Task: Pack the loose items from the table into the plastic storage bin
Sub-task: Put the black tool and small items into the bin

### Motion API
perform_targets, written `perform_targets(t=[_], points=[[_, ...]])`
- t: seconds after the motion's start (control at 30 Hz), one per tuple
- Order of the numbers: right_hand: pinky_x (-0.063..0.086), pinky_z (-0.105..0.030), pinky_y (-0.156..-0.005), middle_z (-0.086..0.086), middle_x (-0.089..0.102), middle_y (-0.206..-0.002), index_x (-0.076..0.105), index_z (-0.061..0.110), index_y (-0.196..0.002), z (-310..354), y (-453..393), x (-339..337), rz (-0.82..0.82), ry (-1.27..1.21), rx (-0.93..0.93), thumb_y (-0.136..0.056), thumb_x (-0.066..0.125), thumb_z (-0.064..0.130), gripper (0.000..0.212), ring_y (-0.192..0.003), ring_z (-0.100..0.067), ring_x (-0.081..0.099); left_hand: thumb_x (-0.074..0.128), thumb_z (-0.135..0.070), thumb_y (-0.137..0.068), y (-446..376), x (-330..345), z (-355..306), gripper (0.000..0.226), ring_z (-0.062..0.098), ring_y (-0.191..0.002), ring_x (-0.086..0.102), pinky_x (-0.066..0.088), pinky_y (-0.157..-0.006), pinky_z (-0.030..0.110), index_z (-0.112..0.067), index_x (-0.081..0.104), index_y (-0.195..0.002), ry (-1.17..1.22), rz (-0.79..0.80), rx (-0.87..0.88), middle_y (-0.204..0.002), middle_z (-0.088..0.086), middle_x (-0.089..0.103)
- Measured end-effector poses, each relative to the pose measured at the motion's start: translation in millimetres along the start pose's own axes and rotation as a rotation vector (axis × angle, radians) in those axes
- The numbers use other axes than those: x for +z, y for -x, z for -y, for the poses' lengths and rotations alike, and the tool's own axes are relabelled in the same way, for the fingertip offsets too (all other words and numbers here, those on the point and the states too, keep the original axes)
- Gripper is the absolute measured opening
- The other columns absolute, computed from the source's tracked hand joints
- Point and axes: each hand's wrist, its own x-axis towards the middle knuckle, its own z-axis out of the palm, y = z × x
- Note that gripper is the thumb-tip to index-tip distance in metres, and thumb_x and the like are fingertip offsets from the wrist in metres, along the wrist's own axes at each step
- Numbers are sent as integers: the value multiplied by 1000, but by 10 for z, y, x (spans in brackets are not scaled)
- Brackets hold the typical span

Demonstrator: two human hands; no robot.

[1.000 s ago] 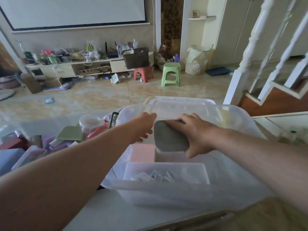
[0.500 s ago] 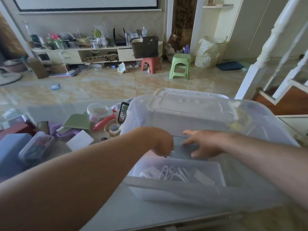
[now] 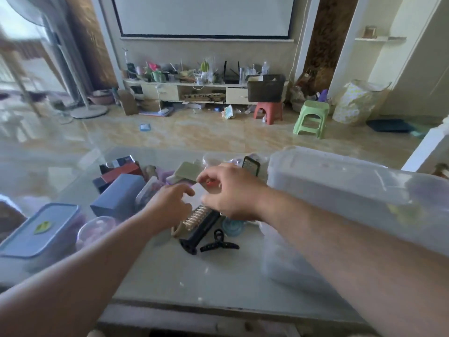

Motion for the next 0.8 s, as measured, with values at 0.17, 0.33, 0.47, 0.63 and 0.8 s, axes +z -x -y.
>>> perform_targets(t=[0.17,0.33,0.47,0.63,0.8], points=[[49,-37,-103,-9,49,-140,63,34,-131,-188,-312,972,110,89,326,-86,65,30,45,-124,-33,52,63,-60,-68,172,586,459,74,38,-128,46,44,-108,42,-46,50,-139,-31,170,-124,-139,11,49],[45,-40,-108,-10,57,-144,53,42,-143,-474,-509,1454,123,144,504,-85,53,26,60,-127,-39,50,68,-62,-75,139,677,375,70,32,-113,63,50,-81,35,-23,50,-130,2,217,-21,-124,7,66],[50,-44,-101,-9,67,-131,60,35,-129,-503,-621,1492,41,95,574,-86,46,37,46,-119,-37,58,78,-53,-78,143,659,353,73,33,-106,69,52,-75,35,-9,42,-124,84,284,2,-115,10,67],[47,-39,-78,-16,67,-124,33,26,-146,-480,-571,1596,131,286,565,-91,55,55,66,-111,-36,64,85,-55,-66,98,557,537,58,17,-68,76,60,-57,32,-16,62,-102,205,560,107,-84,0,78],[51,-42,-82,-14,66,-125,9,26,-158,-446,-543,1620,-19,234,624,-85,62,51,93,-112,-36,65,72,-65,-80,1,397,726,46,13,-74,64,50,-67,31,-20,65,-74,27,255,199,-73,-6,68]])
